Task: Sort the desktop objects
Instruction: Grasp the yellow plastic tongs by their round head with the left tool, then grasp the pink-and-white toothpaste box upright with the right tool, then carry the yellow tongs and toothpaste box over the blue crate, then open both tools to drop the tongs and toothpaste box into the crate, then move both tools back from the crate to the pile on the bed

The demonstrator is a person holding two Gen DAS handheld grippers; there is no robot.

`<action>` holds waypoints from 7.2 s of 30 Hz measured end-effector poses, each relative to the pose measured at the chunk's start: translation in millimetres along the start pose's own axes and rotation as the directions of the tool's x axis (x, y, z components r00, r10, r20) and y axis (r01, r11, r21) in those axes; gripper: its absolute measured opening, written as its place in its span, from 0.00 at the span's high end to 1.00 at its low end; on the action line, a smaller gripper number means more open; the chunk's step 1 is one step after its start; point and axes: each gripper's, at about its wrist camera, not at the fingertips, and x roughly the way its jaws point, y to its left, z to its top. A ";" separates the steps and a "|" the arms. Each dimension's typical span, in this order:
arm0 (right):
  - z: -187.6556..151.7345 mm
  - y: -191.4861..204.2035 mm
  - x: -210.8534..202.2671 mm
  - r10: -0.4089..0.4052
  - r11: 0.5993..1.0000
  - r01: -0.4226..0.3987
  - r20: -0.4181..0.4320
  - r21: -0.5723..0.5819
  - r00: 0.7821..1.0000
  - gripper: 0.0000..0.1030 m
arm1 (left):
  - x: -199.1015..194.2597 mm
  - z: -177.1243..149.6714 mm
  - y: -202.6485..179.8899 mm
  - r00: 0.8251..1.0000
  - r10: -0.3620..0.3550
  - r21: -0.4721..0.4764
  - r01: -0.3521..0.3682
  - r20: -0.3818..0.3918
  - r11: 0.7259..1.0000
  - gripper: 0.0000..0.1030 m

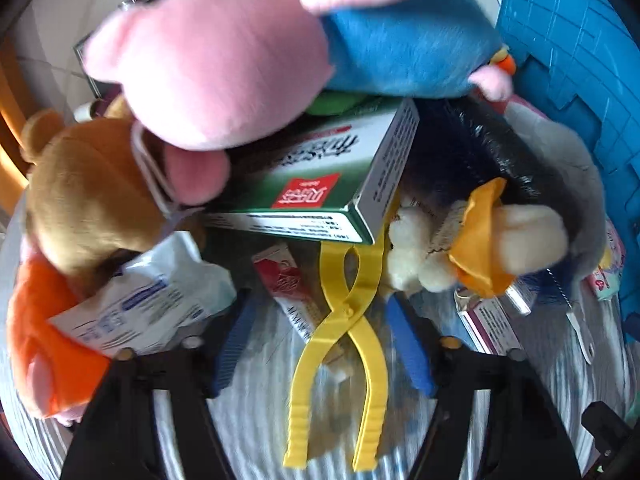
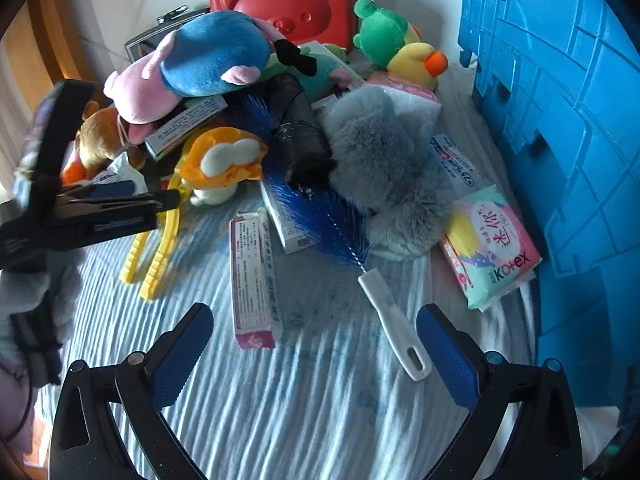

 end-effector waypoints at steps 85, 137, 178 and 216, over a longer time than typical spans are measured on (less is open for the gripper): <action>88.5 -182.4 -322.9 -0.216 0.975 0.199 0.651 0.101 0.728 0.74 | -366.1 85.7 -286.2 0.672 -0.161 0.178 0.045 0.723 0.983 0.68; 71.3 -356.5 -275.0 -0.427 0.898 0.351 0.336 0.266 0.839 0.01 | -226.9 90.1 -466.8 0.991 -0.131 0.230 0.125 0.008 0.965 0.67; 31.2 -339.9 -308.2 -0.381 0.914 0.259 0.442 0.311 0.812 0.00 | -299.0 52.0 -414.5 0.892 -0.201 0.206 0.125 0.405 0.971 0.16; 73.4 32.3 -80.5 0.144 0.951 -0.106 0.113 -0.290 0.983 0.00 | -59.9 -112.1 40.3 0.968 0.180 -0.276 -0.223 -0.173 0.935 0.16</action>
